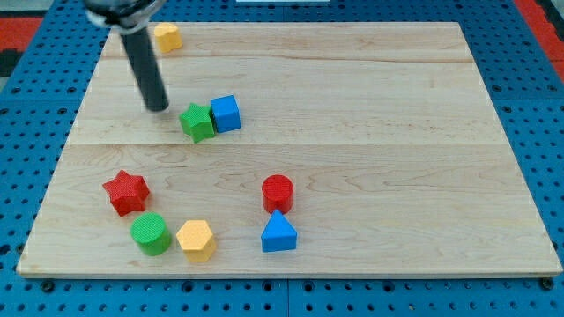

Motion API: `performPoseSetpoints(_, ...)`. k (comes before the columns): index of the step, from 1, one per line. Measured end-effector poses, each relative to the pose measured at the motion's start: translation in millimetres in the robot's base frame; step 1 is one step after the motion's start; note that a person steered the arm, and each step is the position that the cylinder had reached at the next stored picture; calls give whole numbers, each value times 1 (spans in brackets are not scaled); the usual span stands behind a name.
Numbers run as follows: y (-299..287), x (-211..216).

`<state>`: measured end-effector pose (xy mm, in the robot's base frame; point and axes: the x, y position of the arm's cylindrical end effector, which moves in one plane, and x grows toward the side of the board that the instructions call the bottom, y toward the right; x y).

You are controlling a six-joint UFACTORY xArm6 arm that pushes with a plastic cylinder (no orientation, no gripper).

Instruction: Move the red star to the bottom of the blue cube

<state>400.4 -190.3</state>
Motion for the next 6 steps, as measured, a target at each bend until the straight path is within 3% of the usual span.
performPoseSetpoints(1,-73,34)
performPoseSetpoints(2,-79,122)
performPoseSetpoints(3,-43,134)
performPoseSetpoints(5,117,108)
performPoseSetpoints(6,162,81)
